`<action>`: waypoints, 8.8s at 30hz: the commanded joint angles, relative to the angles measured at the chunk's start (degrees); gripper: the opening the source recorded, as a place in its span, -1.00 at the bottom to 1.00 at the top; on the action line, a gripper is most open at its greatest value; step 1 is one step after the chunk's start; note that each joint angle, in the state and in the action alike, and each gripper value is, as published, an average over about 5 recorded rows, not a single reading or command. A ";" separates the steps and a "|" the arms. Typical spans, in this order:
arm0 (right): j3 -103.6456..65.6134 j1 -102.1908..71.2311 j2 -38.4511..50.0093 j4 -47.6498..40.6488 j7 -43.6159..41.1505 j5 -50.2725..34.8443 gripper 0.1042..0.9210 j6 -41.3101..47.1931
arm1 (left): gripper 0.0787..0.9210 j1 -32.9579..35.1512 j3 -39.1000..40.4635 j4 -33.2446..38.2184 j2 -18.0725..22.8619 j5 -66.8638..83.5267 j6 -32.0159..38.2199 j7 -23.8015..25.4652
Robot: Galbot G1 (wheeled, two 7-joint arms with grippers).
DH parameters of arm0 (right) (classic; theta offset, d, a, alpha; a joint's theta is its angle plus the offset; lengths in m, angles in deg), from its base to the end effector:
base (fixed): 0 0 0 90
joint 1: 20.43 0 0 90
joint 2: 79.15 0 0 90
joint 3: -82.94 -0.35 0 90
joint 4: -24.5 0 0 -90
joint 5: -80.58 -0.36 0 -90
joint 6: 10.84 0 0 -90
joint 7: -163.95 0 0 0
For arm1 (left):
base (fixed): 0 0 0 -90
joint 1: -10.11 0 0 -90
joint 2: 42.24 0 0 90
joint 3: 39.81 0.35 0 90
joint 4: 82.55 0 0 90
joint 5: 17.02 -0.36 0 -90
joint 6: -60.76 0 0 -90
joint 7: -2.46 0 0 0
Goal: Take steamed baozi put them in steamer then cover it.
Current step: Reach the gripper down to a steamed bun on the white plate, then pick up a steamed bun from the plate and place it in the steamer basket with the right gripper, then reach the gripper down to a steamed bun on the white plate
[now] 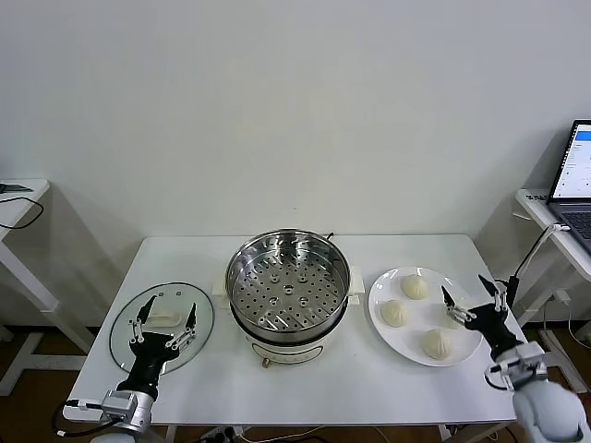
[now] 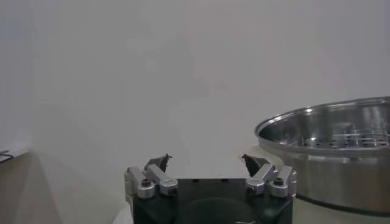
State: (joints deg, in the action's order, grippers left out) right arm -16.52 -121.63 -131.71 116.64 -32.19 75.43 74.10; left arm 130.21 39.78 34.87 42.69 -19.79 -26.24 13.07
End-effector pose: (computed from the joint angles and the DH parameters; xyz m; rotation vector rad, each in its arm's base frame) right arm 0.3032 -0.2516 -0.2958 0.3203 -2.9114 0.8627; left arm 0.1824 0.0738 -0.3120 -0.1160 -3.1119 -0.3375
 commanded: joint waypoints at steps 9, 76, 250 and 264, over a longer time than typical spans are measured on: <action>29.46 29.29 23.38 -9.57 -21.52 12.83 0.76 6.32 | 0.77 -0.10 0.43 0.76 -0.07 0.26 0.34 -0.04; 69.10 67.86 -2.91 -48.98 -47.45 27.53 0.69 8.07 | 0.77 0.67 -0.66 2.59 0.79 0.07 0.38 -0.32; 88.01 71.76 8.86 -25.63 -48.05 3.74 0.76 23.49 | 0.77 5.25 0.11 6.71 0.46 -2.57 0.94 0.08; 86.06 69.79 6.99 -26.66 -46.20 4.88 0.76 23.41 | 0.77 5.50 0.24 6.64 0.59 -2.94 1.11 0.11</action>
State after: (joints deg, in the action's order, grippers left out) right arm 70.40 -50.70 -124.37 90.27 -79.04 80.05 97.34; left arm 135.71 39.99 41.48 43.27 -22.69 -25.17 13.15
